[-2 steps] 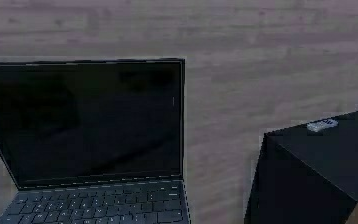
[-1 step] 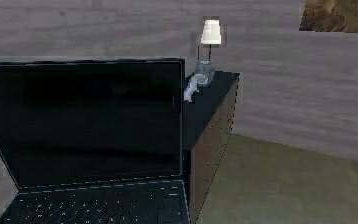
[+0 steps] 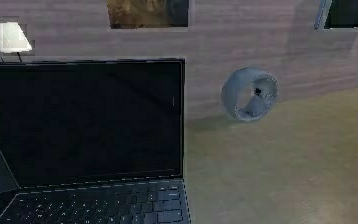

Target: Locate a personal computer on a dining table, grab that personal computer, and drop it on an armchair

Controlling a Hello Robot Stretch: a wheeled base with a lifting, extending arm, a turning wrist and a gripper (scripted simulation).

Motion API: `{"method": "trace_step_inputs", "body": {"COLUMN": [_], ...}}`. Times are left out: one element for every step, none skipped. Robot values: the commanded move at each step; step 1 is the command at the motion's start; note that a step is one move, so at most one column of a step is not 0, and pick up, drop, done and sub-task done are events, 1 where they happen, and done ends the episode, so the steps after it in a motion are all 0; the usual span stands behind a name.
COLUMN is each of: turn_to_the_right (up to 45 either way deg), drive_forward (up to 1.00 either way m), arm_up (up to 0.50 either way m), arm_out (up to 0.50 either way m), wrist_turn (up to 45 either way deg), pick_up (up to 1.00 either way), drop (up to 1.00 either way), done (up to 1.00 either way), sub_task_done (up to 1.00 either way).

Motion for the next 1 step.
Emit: {"method": "trace_step_inputs", "body": {"turn_to_the_right": [15.0], "drive_forward": [0.0], "arm_up": [0.0], "arm_out": [0.0], "wrist_turn": [0.0], "pick_up": [0.0], "drop": [0.0], "done": [0.0], "sub_task_done": [0.0]}}
